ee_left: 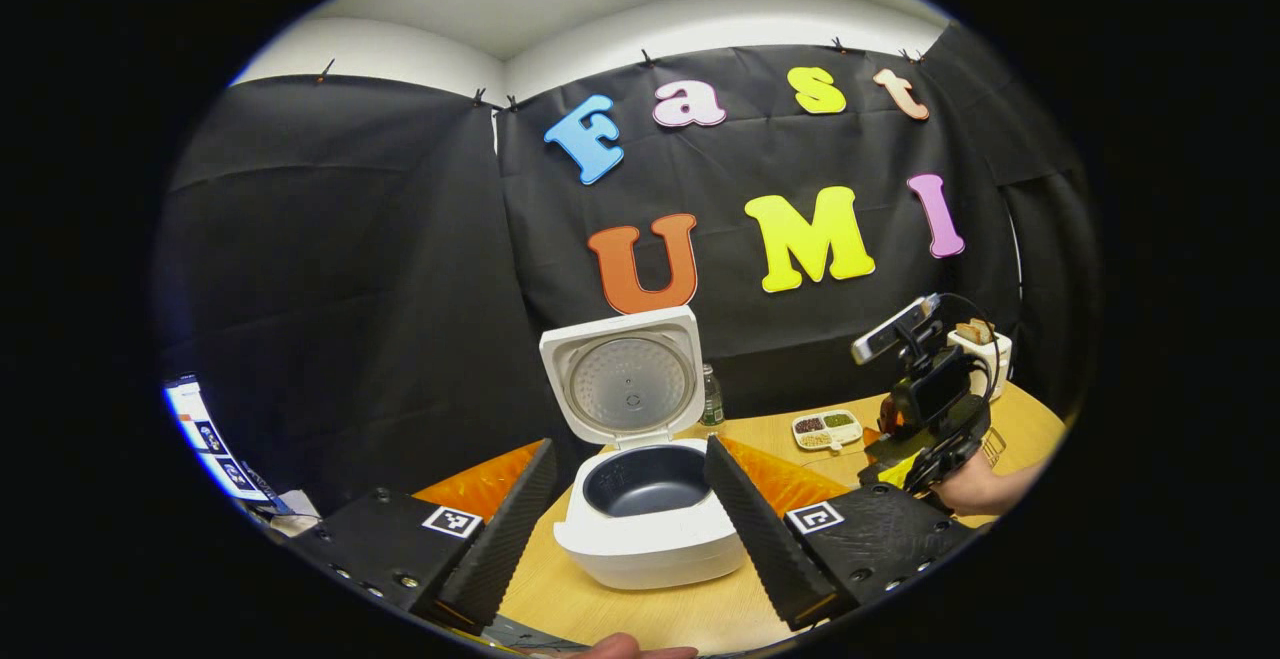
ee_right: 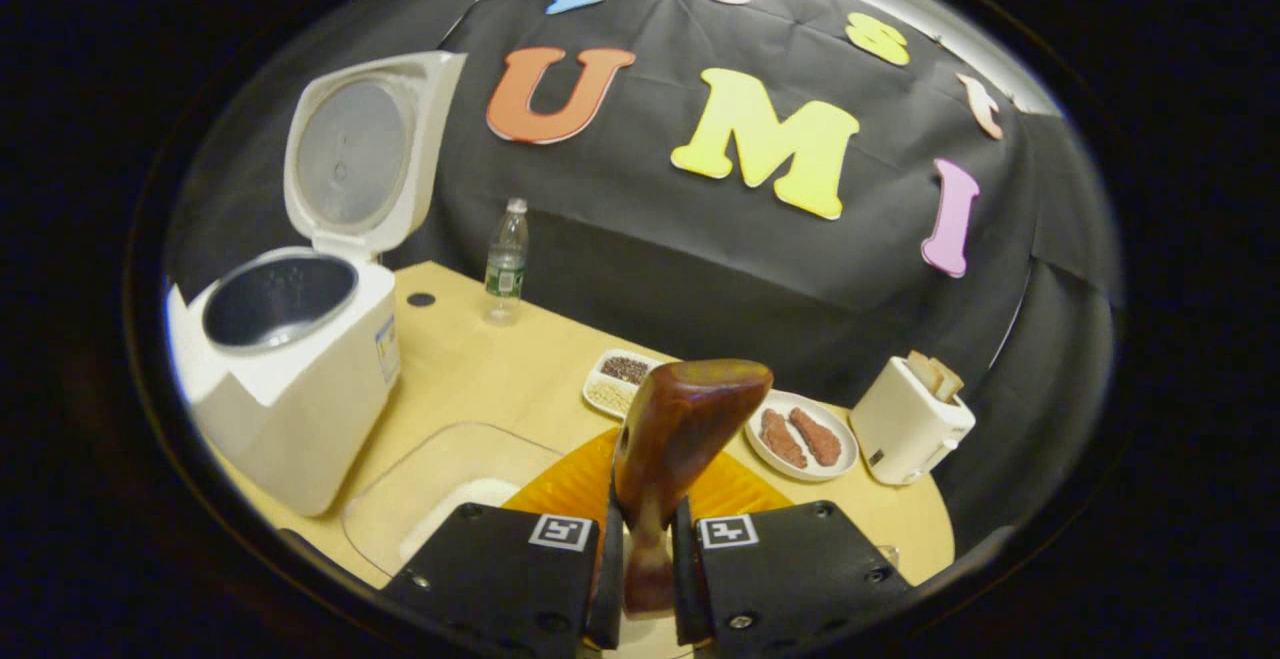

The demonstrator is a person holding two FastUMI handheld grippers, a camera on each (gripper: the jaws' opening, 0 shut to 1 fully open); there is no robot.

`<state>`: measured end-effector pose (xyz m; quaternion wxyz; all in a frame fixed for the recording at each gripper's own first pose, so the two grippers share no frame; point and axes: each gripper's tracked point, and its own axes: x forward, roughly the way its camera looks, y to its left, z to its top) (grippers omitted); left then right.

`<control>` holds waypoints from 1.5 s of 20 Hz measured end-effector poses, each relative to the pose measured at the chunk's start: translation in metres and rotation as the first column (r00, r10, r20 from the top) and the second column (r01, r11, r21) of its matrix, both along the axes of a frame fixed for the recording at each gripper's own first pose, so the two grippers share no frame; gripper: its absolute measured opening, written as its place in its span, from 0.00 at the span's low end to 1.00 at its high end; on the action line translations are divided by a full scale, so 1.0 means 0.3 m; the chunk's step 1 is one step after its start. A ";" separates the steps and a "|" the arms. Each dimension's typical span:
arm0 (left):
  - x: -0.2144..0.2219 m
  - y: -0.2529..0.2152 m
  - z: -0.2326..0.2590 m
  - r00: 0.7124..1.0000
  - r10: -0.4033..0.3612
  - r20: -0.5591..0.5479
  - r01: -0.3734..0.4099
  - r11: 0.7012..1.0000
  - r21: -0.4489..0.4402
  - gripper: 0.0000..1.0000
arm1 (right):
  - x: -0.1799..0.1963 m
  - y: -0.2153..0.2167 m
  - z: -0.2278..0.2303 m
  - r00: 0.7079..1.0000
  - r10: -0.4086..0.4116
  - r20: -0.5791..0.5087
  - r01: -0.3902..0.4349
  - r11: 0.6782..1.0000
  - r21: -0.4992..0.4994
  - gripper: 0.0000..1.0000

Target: Close the left gripper, press the button to open the rice cooker; take a wooden spoon from the chopstick holder with the right hand, scoop a spoonful of rice and pour it into the rice cooker, then put the wooden spoon back into the chopstick holder.

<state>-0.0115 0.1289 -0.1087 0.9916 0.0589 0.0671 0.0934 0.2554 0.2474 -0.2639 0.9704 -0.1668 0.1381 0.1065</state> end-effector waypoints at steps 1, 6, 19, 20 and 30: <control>0.002 0.002 -0.002 1.000 0.002 0.000 -0.002 1.000 0.001 0.95 | -0.012 0.014 -0.039 1.000 0.014 -0.015 -0.014 1.000 0.003 0.26; 0.001 0.007 -0.015 1.000 0.004 -0.010 -0.004 1.000 -0.006 0.95 | -0.022 0.032 -0.058 0.999 0.025 -0.042 -0.022 0.996 0.086 0.26; 0.001 0.023 -0.029 1.000 0.007 -0.027 -0.007 1.000 0.005 0.95 | -0.029 0.034 -0.098 0.976 0.003 -0.218 0.131 0.794 0.593 0.26; 0.002 0.023 -0.030 1.000 0.006 -0.029 -0.006 1.000 0.004 0.95 | -0.025 0.023 -0.098 0.973 0.000 -0.233 0.150 0.763 0.629 0.26; 0.012 0.025 -0.005 1.000 0.004 -0.027 -0.004 1.000 0.015 0.95 | 0.010 -0.077 -0.139 0.940 -0.014 -0.340 0.303 0.490 0.818 0.26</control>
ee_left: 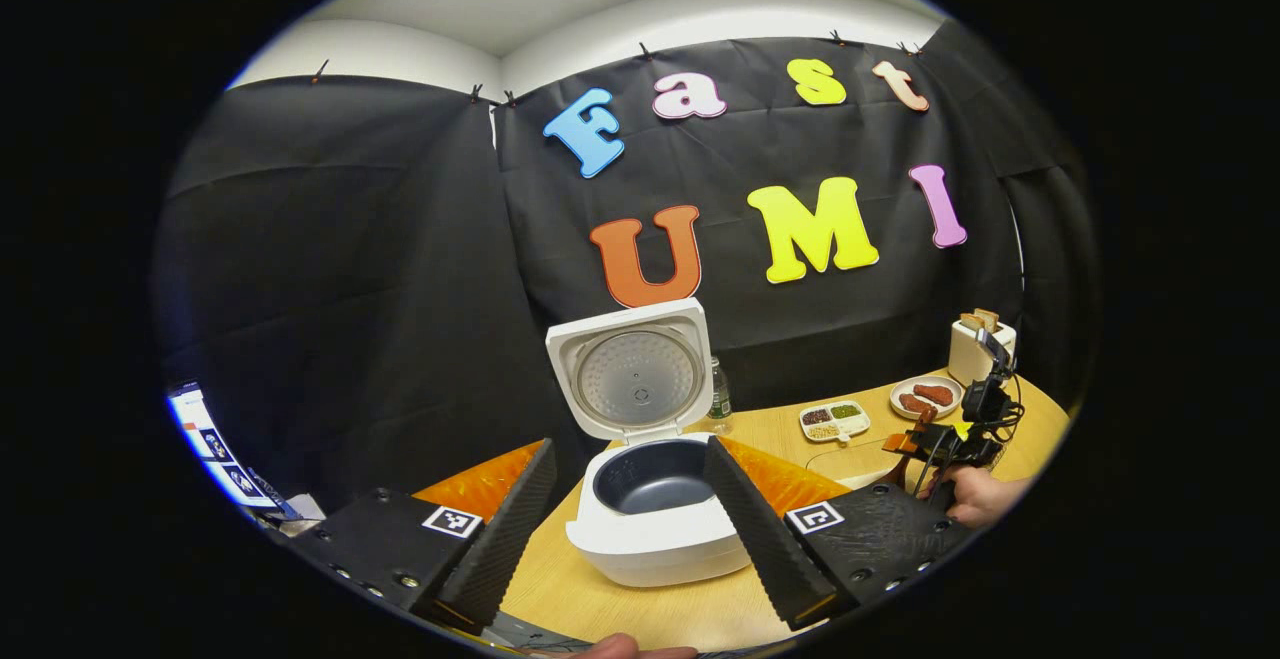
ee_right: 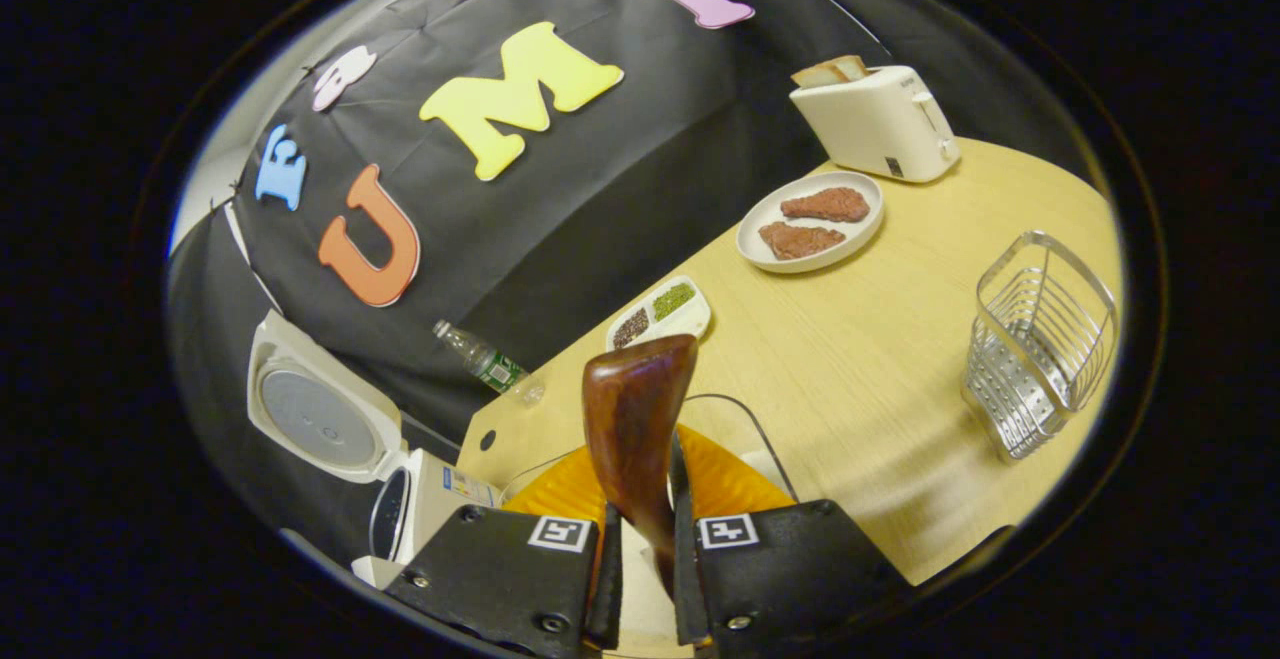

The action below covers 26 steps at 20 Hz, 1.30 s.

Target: Close the left gripper, press the button to open the rice cooker; take a wooden spoon from the chopstick holder with the right hand, scoop a spoonful of rice and pour it into the rice cooker, then put the wooden spoon back into the chopstick holder.

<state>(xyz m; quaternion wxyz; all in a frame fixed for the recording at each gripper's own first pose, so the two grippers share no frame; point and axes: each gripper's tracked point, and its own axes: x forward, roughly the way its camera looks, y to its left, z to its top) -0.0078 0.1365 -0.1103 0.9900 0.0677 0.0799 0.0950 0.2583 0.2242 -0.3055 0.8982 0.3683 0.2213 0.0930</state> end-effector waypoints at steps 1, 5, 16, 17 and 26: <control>0.002 -0.004 0.000 1.000 -0.003 0.000 0.003 1.000 0.002 0.95 | -0.002 -0.001 0.000 1.000 0.001 0.003 -0.001 1.000 0.000 0.26; 0.003 -0.006 0.018 1.000 -0.004 0.004 0.004 1.000 0.004 0.95 | 0.002 0.000 -0.003 1.000 -0.001 -0.016 0.002 0.996 0.090 0.26; 0.000 0.034 0.032 1.000 0.021 0.010 -0.022 1.000 0.007 0.95 | -0.006 -0.073 0.125 0.998 -0.055 -0.023 0.059 0.928 0.368 0.25; -0.003 0.034 0.034 1.000 0.022 0.011 -0.022 1.000 0.005 0.95 | -0.007 -0.082 0.153 0.998 -0.058 -0.010 0.058 0.920 0.388 0.25; -0.007 0.045 0.018 1.000 0.026 0.015 -0.026 1.000 -0.012 0.95 | -0.035 -0.087 0.422 0.997 -0.041 0.063 0.013 0.921 0.389 0.25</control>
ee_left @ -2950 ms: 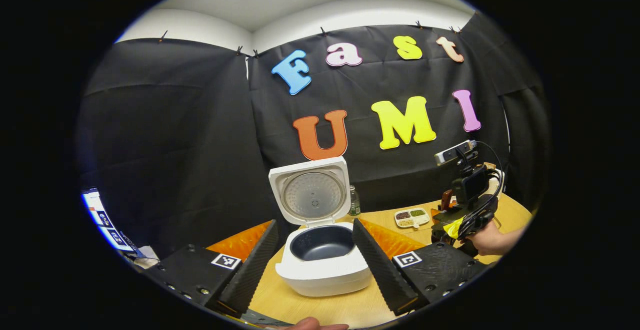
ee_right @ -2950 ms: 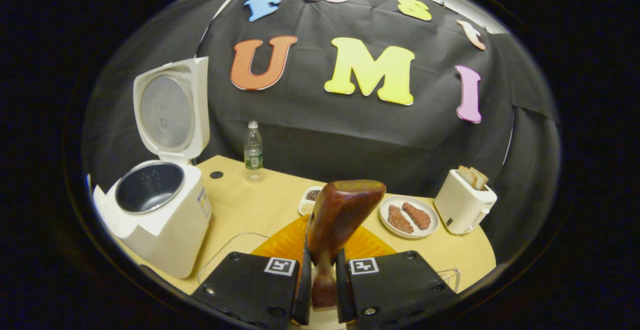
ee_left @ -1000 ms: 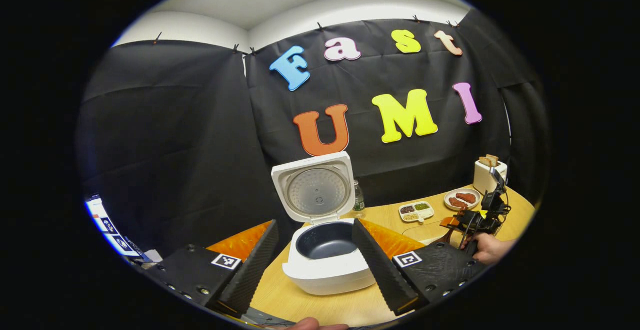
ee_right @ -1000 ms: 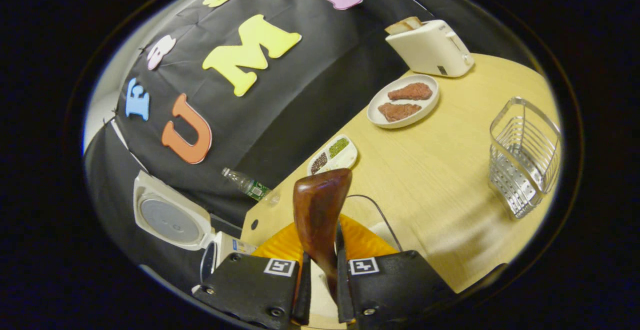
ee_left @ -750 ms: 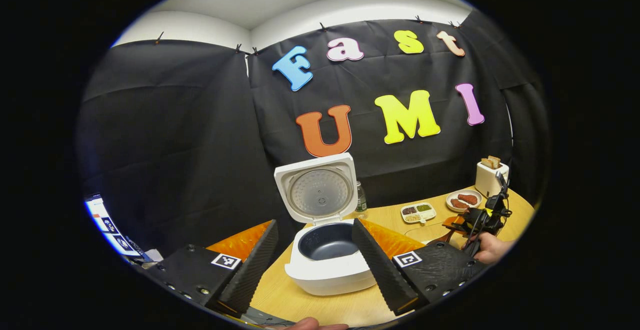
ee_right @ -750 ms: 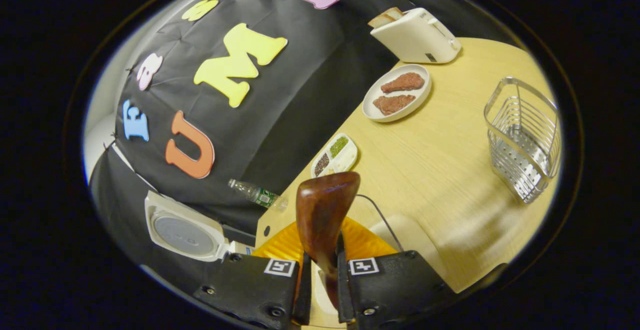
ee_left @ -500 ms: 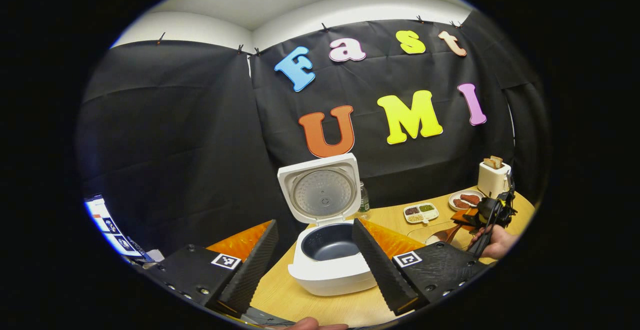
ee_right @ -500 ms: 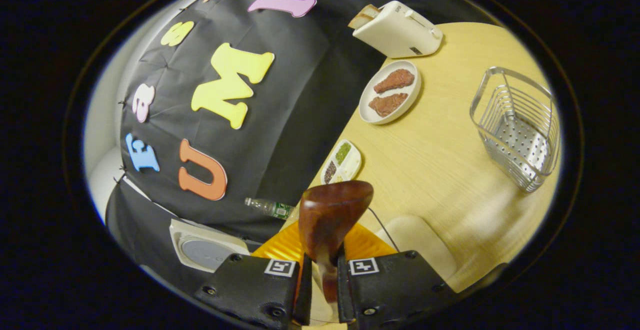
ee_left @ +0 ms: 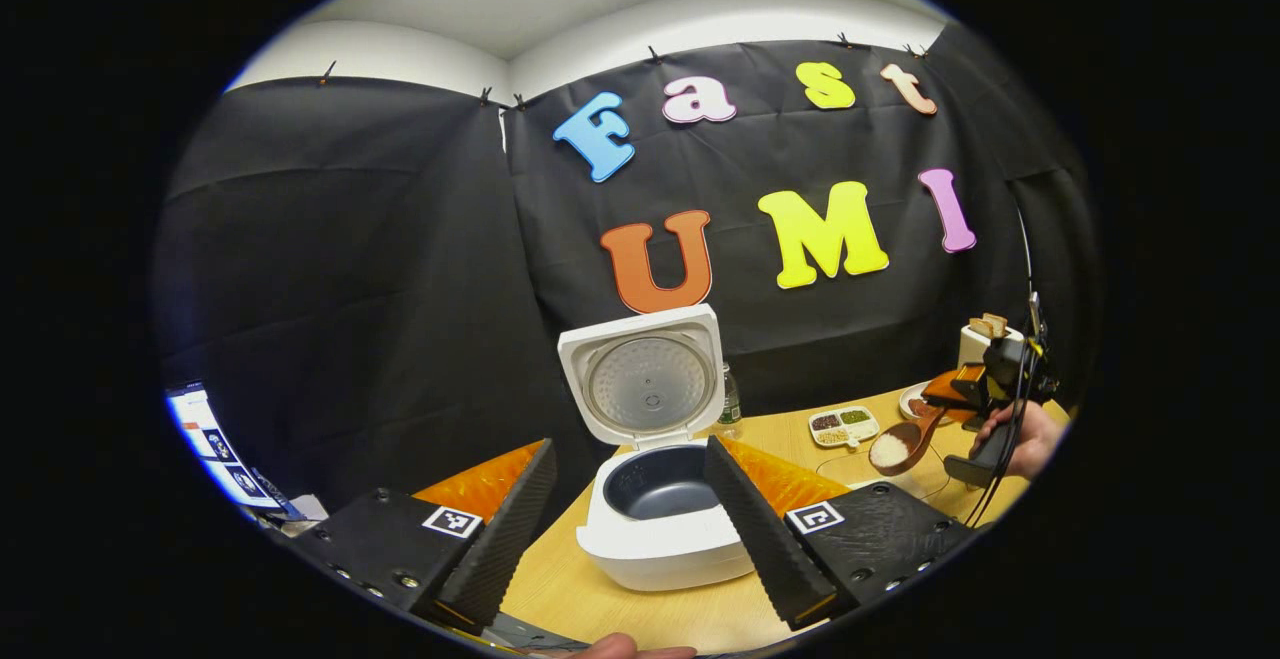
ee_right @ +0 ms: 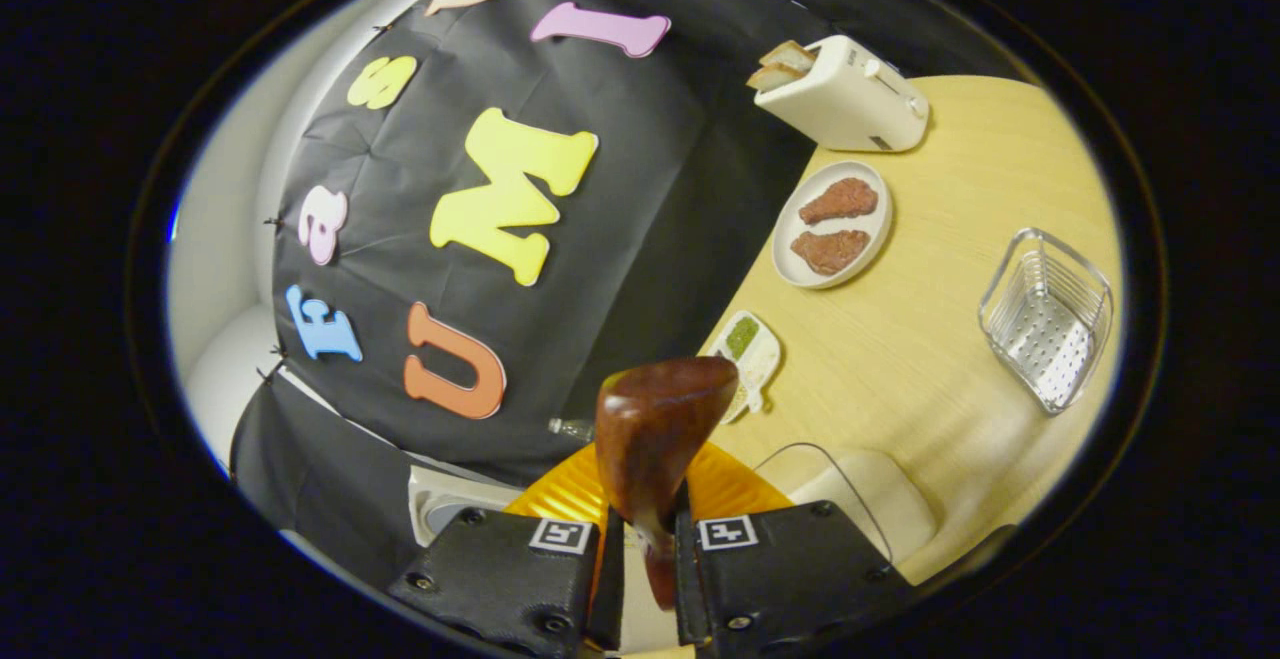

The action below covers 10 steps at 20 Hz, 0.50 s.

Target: Close the left gripper, press the button to open the rice cooker; take a wooden spoon from the chopstick holder with the right hand, scoop a spoonful of rice and pour it into the rice cooker, then put the wooden spoon back into the chopstick holder.

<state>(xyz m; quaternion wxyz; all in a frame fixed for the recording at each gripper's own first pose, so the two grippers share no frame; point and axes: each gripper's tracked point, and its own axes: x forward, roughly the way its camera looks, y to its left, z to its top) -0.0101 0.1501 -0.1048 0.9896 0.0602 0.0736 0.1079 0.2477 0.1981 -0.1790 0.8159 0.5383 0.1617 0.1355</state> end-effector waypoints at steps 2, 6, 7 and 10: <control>-0.004 0.007 -0.003 1.000 0.008 0.001 -0.008 1.000 -0.002 0.95 | -0.006 0.030 0.089 1.000 0.010 0.025 -0.011 1.000 0.017 0.25; -0.024 0.034 -0.020 1.000 0.027 -0.001 -0.027 1.000 -0.014 0.95 | -0.008 0.145 0.239 0.997 0.047 0.056 -0.051 0.996 0.079 0.25; -0.030 0.046 -0.026 0.999 0.035 -0.004 -0.035 0.999 -0.019 0.95 | -0.013 0.188 0.269 0.996 0.066 0.061 -0.071 0.994 0.086 0.25; -0.052 0.082 -0.038 0.998 0.056 -0.013 -0.056 0.998 -0.024 0.95 | -0.023 0.335 0.341 0.990 0.120 0.070 -0.128 0.983 0.134 0.25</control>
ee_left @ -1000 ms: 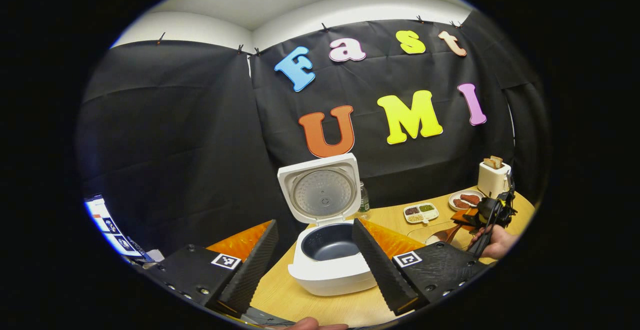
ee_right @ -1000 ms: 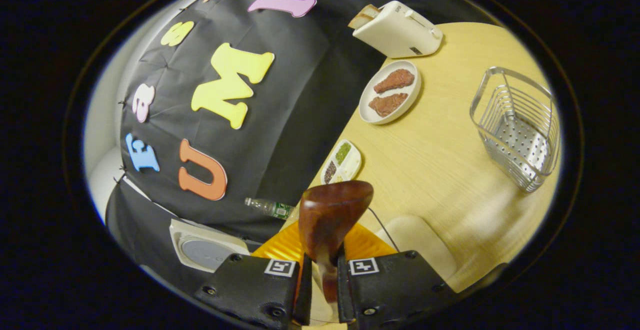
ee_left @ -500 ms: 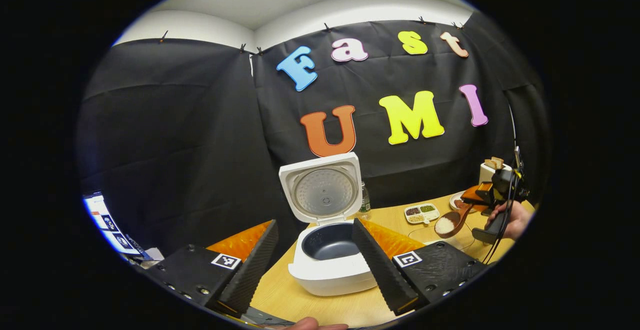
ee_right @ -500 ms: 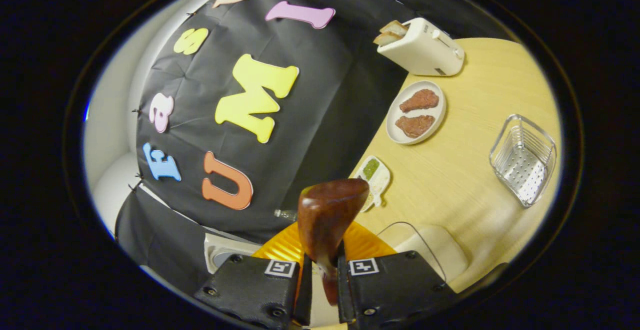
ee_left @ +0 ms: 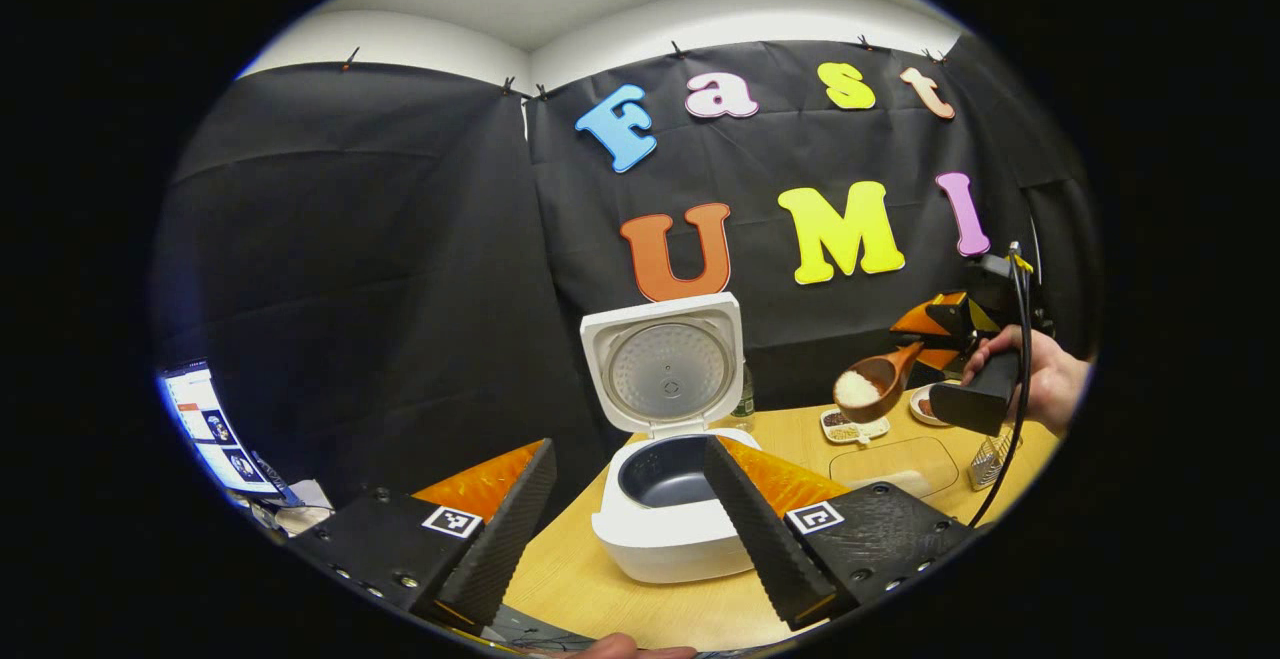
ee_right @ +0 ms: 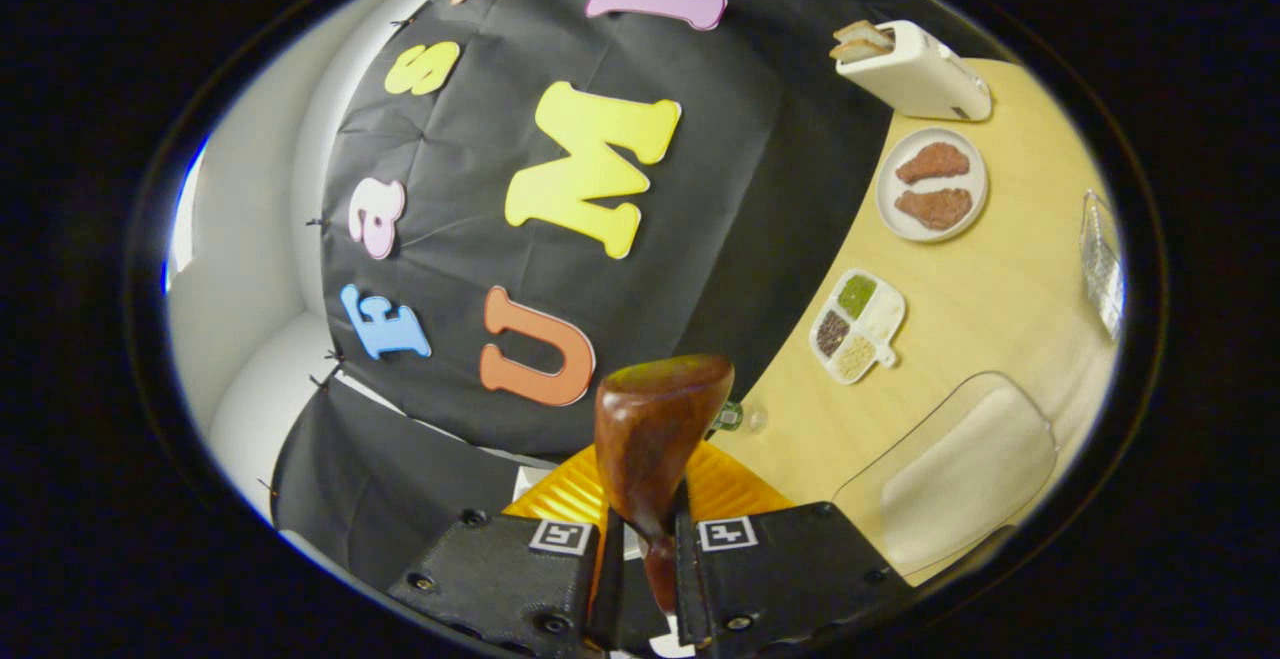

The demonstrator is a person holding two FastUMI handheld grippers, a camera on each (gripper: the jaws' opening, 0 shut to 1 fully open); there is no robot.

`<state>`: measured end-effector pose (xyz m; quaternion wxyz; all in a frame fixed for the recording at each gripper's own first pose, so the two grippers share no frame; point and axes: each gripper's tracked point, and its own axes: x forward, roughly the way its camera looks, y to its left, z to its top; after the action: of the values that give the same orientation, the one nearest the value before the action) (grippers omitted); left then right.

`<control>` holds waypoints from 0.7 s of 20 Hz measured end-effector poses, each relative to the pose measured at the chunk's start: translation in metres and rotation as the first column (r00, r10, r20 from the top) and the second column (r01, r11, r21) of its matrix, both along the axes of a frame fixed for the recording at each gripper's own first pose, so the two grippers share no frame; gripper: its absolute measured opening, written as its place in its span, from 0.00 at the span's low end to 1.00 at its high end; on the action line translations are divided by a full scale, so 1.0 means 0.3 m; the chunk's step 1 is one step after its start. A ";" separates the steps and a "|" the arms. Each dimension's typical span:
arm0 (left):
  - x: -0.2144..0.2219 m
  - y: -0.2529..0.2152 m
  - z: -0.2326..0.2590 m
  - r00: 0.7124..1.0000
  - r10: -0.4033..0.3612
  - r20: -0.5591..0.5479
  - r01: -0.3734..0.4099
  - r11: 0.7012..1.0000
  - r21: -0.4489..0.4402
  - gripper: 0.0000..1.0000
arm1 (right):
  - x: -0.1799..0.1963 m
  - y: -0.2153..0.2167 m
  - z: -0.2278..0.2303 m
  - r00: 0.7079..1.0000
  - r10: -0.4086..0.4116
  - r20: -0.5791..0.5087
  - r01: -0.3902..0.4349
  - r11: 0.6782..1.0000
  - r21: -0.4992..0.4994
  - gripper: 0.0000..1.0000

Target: Close the left gripper, press the button to open the rice cooker; take a wooden spoon from the chopstick holder with the right hand, scoop a spoonful of rice and pour it into the rice cooker, then put the wooden spoon back into the chopstick holder.

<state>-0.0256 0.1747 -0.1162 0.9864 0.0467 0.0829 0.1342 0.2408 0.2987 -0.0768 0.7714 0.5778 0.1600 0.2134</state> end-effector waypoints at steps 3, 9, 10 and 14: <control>-0.013 0.033 -0.002 1.000 0.024 -0.001 -0.024 1.000 0.007 0.95 | -0.014 0.164 0.052 0.998 0.060 0.017 -0.060 0.998 0.005 0.25; -0.043 0.068 -0.036 0.998 0.063 -0.015 -0.063 0.998 -0.017 0.95 | -0.015 0.498 0.018 0.986 0.163 0.029 -0.160 0.984 -0.075 0.25; -0.049 0.072 -0.043 0.997 0.068 -0.021 -0.068 0.997 -0.022 0.95 | -0.006 0.553 -0.016 0.984 0.179 0.021 -0.176 0.979 -0.105 0.25; -0.062 0.082 -0.054 0.996 0.084 -0.031 -0.085 0.996 -0.033 0.95 | -0.004 0.691 -0.166 0.978 0.208 0.007 -0.199 0.942 -0.272 0.25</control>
<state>-0.0441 0.1992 -0.1324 0.9792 0.0280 0.1015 0.1734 0.2396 0.5060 -0.1267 0.8194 0.4438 0.2326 0.2784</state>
